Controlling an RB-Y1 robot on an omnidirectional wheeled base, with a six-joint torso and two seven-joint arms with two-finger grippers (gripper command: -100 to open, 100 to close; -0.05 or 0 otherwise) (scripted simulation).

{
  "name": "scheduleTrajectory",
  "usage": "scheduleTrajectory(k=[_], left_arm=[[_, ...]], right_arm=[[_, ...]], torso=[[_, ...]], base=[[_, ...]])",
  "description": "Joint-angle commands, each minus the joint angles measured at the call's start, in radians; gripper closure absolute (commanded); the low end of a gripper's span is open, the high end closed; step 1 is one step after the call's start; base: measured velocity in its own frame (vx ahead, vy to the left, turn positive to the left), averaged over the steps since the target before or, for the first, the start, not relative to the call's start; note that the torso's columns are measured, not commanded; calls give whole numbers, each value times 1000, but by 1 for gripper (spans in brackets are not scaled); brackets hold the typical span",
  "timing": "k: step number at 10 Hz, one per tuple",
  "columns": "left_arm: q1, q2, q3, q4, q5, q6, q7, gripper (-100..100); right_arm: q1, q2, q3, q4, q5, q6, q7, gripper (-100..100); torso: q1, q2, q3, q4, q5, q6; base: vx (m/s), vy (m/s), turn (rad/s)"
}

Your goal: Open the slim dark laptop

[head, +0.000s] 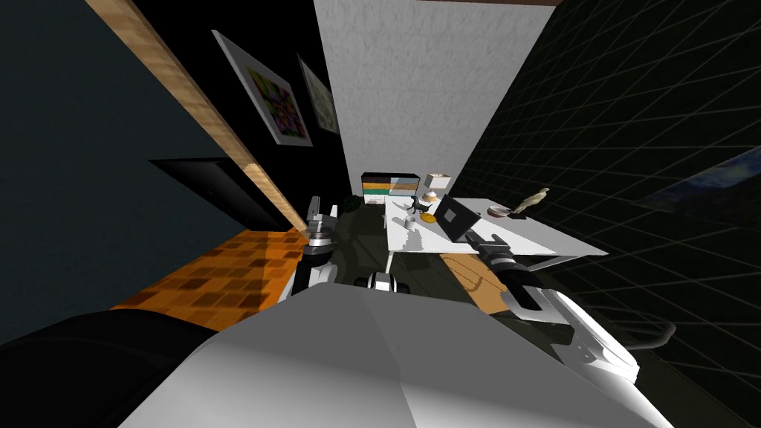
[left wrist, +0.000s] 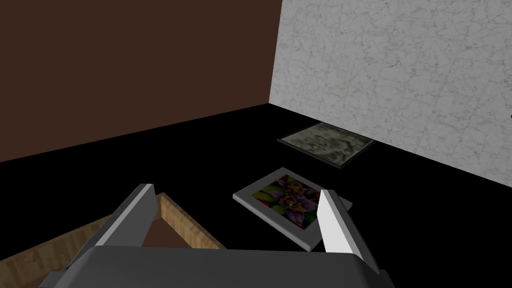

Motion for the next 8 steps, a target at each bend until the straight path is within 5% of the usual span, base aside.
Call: scheduleTrajectory(k=[1,8], left_arm=[[0,0,0,0,0,0,0,0],[0,0,0,0,0,0,0,0]], right_arm=[[-9,-61,-21,48,58,40,51,-100],[-38,-196,-79,179,185,101,163,-100]], torso=[[1,-1,0,0,0,0],[1,0,0,0,0,0]], base=[[57,39,146],[41,42,119]])
